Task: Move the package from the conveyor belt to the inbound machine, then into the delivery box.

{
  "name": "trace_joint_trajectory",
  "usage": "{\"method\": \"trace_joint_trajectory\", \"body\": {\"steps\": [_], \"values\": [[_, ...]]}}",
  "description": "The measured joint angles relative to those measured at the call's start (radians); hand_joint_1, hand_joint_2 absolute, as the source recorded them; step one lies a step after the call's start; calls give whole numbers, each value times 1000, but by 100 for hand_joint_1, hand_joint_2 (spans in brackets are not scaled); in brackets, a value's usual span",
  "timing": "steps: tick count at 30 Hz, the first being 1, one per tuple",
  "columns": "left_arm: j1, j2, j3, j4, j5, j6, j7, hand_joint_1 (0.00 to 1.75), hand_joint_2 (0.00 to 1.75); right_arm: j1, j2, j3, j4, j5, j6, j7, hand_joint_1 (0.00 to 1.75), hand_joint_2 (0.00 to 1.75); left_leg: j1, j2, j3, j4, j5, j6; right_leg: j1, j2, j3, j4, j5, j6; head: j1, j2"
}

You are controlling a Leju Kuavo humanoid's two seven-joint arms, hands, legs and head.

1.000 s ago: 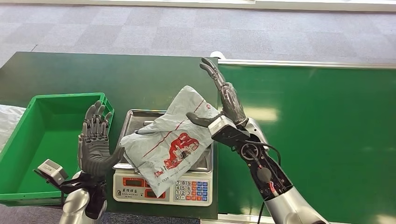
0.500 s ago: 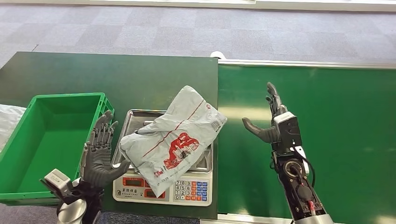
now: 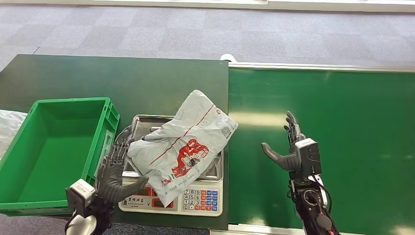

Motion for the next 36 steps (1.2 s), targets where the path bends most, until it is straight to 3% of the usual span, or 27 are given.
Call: {"method": "trace_joint_trajectory", "body": {"steps": [7, 11, 14, 19, 26, 36], "values": [[-26, -6, -30, 20, -70, 68, 18, 0, 175, 42, -11, -27, -27, -1, -6, -2, 0, 175, 0, 0, 0, 0, 0, 0, 0, 0, 0, 0, 0, 0, 0, 0], [-52, 7, -80, 38, -253, 137, 34, 0, 175, 66, -20, -39, -42, -1, -18, 1, 0, 175, 0, 0, 0, 0, 0, 0, 0, 0, 0, 0, 0, 0, 0, 0], [-90, 24, -144, 78, -461, 230, 99, 0, 175, 111, -27, -57, -72, 3, -27, 0, 0, 175, 0, -1, 0, 0, 0, 0, 0, 0, 0, 0, 0, 0, 0, 0], [-172, 43, -238, 196, -730, 357, 274, 0, 175, 193, -26, -90, -141, 38, -34, 9, 0, 175, 0, 0, 0, 0, 0, 0, 0, 0, 0, 0, 0, 0, 0, 0], [-235, 53, -289, 287, -840, 343, 378, 0, 175, 223, -25, -113, -178, 66, -26, 26, 0, 175, 0, 0, 1, 0, 0, 0, 0, 0, 2, 0, 0, 0, 0, 0], [-308, 47, -297, 387, -852, 294, 428, 0, 175, 229, -18, -131, -184, 89, -18, 32, 0, 175, 0, -5, 13, -1, -2, 0, 0, -3, 17, -1, -3, 2, 0, 0]]}}
